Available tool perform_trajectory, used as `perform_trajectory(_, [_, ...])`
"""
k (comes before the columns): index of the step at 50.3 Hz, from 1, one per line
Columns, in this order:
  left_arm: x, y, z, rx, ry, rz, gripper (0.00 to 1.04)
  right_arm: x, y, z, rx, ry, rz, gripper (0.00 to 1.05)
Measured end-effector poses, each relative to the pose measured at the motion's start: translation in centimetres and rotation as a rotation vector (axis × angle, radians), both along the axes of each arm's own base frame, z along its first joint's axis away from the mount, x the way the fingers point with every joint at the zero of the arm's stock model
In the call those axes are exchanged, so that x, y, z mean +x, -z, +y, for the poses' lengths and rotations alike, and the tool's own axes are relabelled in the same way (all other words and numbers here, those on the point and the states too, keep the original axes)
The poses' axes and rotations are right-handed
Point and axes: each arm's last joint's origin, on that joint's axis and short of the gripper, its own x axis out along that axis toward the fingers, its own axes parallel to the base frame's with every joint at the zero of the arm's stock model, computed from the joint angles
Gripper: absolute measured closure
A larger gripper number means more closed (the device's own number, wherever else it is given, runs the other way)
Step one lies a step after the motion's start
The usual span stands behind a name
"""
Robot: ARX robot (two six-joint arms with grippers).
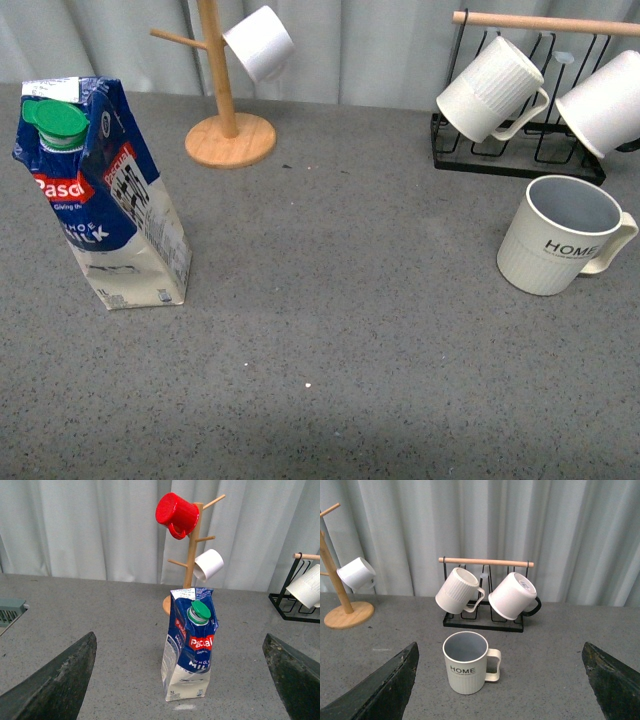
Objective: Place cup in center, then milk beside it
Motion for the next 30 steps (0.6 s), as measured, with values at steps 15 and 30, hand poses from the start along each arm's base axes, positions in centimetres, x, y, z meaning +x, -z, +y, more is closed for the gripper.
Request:
perform_trajectory(15, [0.00, 0.00, 0.00, 0.000, 0.000, 0.000, 0.07, 0.00, 0.00, 0.00, 0.000, 0.000, 0.000, 0.09])
perform_trajectory(30, [0.00, 0.00, 0.00, 0.000, 0.000, 0.000, 0.07, 0.00, 0.00, 0.00, 0.000, 0.000, 0.000, 0.09])
